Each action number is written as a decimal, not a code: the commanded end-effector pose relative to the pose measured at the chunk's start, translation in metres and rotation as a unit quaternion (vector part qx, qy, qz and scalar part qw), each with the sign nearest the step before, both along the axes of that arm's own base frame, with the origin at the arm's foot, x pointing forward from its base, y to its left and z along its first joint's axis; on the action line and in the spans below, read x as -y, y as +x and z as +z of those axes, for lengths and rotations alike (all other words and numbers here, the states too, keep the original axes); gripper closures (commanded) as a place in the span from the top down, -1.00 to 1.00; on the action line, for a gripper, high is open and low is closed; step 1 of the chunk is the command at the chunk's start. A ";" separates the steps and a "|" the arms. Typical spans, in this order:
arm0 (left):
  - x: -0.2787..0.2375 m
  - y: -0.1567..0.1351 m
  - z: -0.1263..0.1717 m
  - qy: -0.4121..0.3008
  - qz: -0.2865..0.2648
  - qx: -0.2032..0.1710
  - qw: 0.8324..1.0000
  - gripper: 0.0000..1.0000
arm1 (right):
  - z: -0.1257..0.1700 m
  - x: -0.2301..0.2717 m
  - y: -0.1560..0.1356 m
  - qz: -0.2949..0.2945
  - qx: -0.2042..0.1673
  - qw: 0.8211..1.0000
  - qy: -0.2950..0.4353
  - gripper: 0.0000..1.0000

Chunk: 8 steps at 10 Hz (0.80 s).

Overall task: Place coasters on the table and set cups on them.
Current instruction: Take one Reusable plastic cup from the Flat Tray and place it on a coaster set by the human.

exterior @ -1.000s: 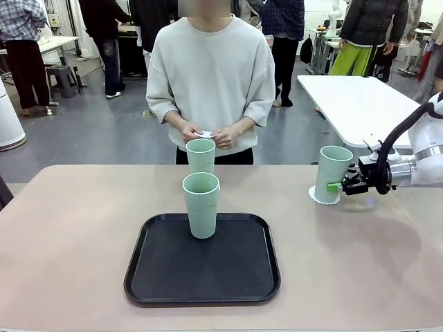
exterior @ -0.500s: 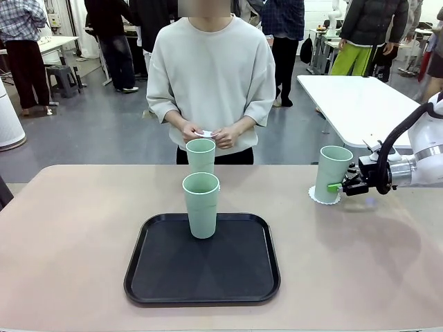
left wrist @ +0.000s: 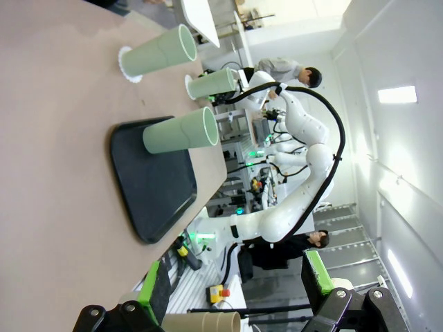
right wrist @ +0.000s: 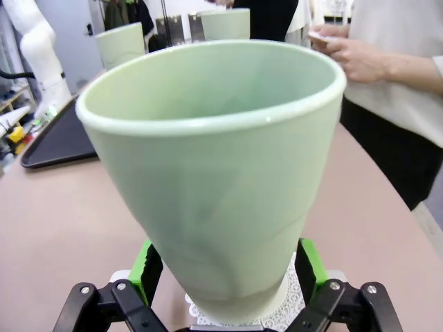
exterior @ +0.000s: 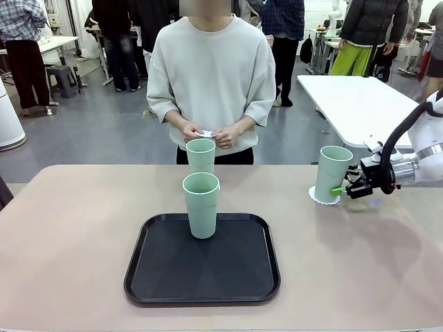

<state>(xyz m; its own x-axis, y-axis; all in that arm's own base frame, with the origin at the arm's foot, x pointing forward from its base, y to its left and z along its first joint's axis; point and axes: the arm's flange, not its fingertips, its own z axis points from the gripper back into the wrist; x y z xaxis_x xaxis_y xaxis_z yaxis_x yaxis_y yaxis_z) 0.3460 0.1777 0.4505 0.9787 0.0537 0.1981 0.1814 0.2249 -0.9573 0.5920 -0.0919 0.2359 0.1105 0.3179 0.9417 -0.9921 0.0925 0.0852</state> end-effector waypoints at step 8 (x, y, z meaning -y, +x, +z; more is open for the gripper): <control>0.000 0.002 0.003 -0.006 0.001 0.005 1.000 1.00 | 0.035 0.058 0.001 -0.069 -0.019 0.993 -0.089 1.00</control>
